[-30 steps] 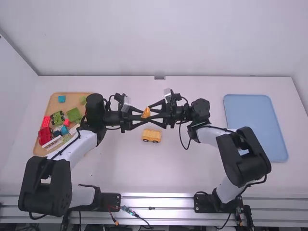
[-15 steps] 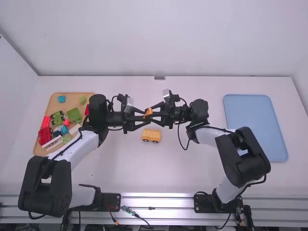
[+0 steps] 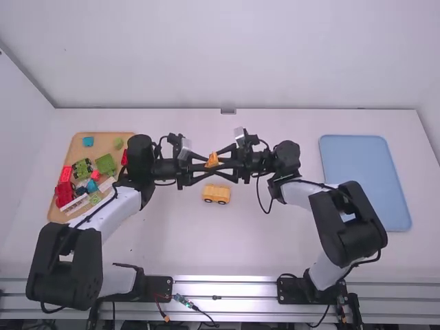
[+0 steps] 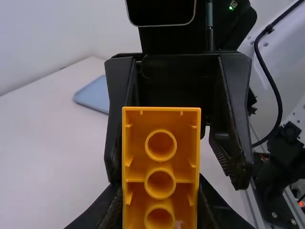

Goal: Assemble lego blocks to make yellow taxi

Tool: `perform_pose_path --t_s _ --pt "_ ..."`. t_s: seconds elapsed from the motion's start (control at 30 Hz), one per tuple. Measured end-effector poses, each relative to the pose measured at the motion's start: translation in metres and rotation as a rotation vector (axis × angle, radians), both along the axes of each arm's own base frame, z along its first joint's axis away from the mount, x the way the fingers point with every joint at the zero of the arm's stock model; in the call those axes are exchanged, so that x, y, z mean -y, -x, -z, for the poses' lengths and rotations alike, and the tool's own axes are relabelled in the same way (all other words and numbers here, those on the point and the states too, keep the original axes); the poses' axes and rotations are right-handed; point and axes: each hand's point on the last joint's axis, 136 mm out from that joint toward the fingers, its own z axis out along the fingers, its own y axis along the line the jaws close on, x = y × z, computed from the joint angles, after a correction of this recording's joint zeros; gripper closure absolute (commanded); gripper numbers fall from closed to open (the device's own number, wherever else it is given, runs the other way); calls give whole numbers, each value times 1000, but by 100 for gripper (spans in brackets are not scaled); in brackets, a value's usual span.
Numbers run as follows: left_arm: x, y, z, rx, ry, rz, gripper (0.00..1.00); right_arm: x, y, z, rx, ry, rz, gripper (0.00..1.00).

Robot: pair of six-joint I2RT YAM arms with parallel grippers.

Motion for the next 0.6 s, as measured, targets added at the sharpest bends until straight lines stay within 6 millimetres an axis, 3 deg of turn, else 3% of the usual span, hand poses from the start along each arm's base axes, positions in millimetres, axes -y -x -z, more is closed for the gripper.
perform_pose_path --t_s 0.3,0.43,0.47,0.6 --pt "0 2 0 -5 3 12 98 3 -3 0 5 0 9 75" --pt "0 2 0 -8 4 11 98 3 -2 1 9 1 7 78" --pt "0 2 0 -8 4 11 95 2 -3 0 11 0 9 78" --pt "0 2 0 -8 4 11 66 3 -2 0 12 0 8 78"
